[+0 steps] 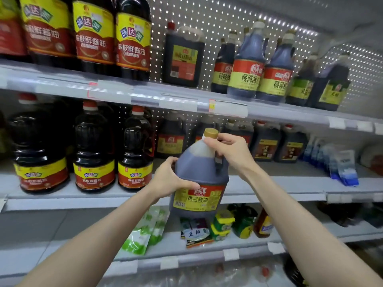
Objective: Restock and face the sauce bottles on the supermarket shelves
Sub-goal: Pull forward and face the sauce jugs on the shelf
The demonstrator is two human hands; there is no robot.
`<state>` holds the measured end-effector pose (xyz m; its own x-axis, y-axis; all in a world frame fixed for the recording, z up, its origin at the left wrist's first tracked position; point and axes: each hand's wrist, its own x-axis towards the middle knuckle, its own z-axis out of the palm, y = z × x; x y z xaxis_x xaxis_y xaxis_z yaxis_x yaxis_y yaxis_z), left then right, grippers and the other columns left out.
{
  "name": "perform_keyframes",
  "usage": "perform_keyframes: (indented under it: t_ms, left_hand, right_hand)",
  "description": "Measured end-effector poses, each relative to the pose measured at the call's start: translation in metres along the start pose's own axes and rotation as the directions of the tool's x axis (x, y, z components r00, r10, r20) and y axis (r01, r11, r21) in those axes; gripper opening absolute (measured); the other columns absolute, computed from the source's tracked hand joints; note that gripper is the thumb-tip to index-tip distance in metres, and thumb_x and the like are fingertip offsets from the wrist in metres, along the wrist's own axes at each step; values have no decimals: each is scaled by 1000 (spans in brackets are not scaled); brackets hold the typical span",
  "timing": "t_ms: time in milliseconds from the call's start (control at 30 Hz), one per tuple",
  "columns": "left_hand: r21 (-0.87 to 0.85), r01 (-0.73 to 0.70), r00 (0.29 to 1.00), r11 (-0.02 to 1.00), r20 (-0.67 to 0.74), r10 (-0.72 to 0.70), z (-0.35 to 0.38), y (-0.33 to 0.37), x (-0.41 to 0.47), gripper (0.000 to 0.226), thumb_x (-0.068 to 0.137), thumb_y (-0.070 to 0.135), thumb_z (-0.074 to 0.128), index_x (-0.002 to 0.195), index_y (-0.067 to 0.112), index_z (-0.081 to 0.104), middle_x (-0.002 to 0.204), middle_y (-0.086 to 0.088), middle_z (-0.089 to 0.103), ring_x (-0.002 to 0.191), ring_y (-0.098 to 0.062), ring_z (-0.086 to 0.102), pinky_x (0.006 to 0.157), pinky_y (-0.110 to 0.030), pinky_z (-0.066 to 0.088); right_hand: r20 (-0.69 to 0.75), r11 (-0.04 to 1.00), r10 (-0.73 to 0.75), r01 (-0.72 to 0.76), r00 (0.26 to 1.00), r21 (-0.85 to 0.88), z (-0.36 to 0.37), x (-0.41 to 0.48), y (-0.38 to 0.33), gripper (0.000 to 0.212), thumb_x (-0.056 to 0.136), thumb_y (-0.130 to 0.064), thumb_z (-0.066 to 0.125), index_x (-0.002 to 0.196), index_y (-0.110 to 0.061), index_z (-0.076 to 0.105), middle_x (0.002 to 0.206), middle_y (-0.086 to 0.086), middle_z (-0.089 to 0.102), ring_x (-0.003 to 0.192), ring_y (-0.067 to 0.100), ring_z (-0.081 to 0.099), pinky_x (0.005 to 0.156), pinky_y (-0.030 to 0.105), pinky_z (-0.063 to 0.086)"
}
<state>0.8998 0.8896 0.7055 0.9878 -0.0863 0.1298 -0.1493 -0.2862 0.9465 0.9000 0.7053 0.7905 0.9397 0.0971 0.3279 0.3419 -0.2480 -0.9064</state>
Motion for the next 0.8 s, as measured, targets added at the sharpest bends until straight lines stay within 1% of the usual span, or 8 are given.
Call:
perform_keyframes:
  t_ms: [100,167,300,433,500,600,667,800]
  left_hand:
    - [7,35,997,999,-71,-35,7,-10,25,102,37,34,97,124,21,46,115,3,61,104,-17,62,88,-43,55]
    - [18,63,991,998,-117,-60,12,-17,43,101,42,30,97,128,21,44,118,2,60,105,-17,61,89,-43,55]
    - [5,111,974,994,-200,-107,20,-28,71,107,43,28,97,134,19,41,120,1,58,107,-18,60,88,-42,56]
    - [-24,120,959,993,-255,-122,23,-32,87,81,52,15,93,115,23,44,102,11,59,93,-10,61,76,-29,55]
    - [-50,119,956,992,-264,-128,24,-34,94,74,53,12,93,110,22,46,103,6,63,93,-12,65,75,-30,57]
    - [-84,108,959,991,-253,-126,25,-36,98,66,57,10,91,105,25,48,104,5,64,91,-10,66,71,-26,57]
    - [-103,85,965,991,-240,-107,26,-40,98,60,61,9,88,99,31,48,102,8,64,90,-7,65,66,-20,56]
    - [-130,33,966,991,-251,-65,31,-50,92,71,67,19,86,124,31,46,114,8,62,103,-11,63,79,-27,57]
  right_hand:
    - [50,999,11,-13,999,40,-1,36,26,16,82,-27,75,92,-15,74,60,-18,63,60,-2,57,58,19,44]
    - [73,999,5,-9,997,48,-1,59,42,20,81,-29,75,96,-16,75,75,-13,70,71,3,61,63,21,46]
    - [158,999,-12,6,987,37,-1,98,66,15,81,-32,75,92,-23,74,88,-9,73,80,2,63,64,14,47]
    - [194,996,2,-19,981,83,5,128,84,29,79,-33,77,104,-18,73,99,-6,73,93,6,64,73,16,46]
    - [191,996,13,-29,982,80,8,140,92,33,79,-31,78,107,-16,73,101,-3,73,92,7,63,74,18,45]
    - [197,992,-7,-17,980,121,12,150,102,30,80,-20,76,109,-12,71,97,-2,73,90,7,64,77,20,47]
    - [202,990,-37,9,979,139,14,149,109,26,80,-18,76,106,-18,71,94,-8,73,92,6,65,81,22,48]
    - [184,993,-58,38,981,114,14,136,118,40,80,-24,77,115,-34,60,110,-15,66,109,13,60,90,35,53]
